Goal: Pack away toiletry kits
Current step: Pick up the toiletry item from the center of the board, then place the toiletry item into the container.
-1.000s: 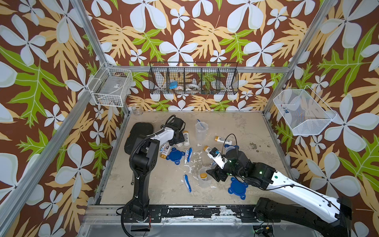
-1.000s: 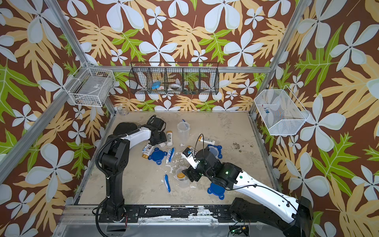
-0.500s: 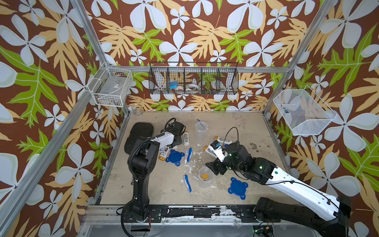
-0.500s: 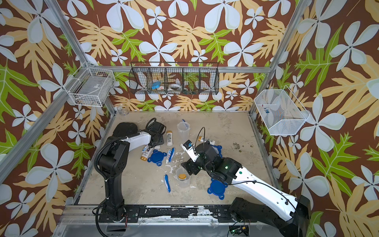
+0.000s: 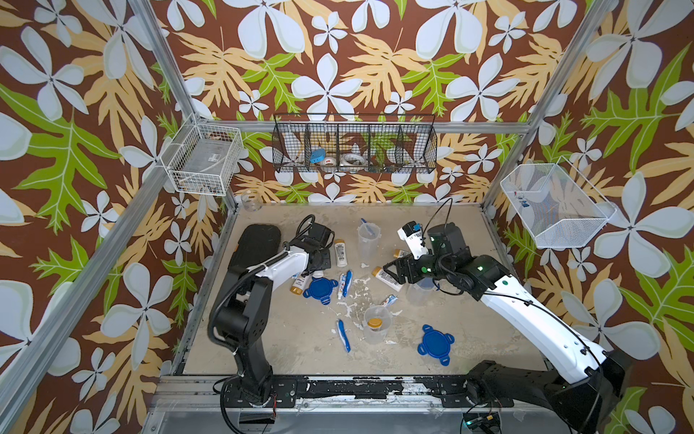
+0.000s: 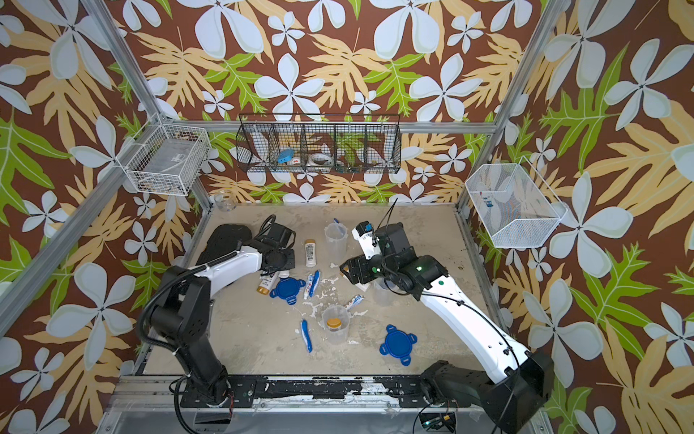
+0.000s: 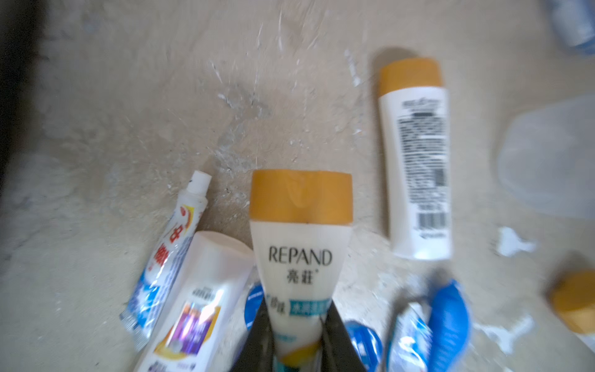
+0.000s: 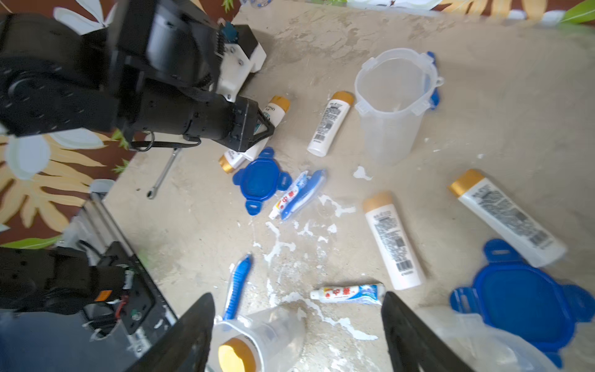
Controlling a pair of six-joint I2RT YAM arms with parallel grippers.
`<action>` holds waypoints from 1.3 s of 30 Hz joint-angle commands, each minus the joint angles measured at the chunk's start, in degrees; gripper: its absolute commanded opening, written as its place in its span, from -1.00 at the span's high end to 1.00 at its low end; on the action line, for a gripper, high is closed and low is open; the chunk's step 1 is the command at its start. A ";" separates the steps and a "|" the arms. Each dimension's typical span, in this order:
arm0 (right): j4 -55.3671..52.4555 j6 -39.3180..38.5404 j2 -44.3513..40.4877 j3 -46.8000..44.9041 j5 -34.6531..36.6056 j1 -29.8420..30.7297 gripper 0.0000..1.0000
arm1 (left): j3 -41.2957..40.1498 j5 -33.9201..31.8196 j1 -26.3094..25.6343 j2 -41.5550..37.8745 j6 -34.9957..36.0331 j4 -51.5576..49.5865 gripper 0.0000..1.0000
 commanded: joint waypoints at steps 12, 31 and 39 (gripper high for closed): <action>6.85 10.31 12.66 9.23 -22.58 0.38 -0.84 | -18.73 18.41 -7.04 -36.49 9.05 11.35 0.91; 6.20 9.75 24.43 17.37 -26.73 5.69 -0.24 | -16.44 19.49 -15.05 -37.35 10.61 10.12 0.84; 4.62 8.91 24.11 17.81 -26.49 5.80 0.46 | -15.57 16.34 -16.50 -36.25 10.50 10.27 0.73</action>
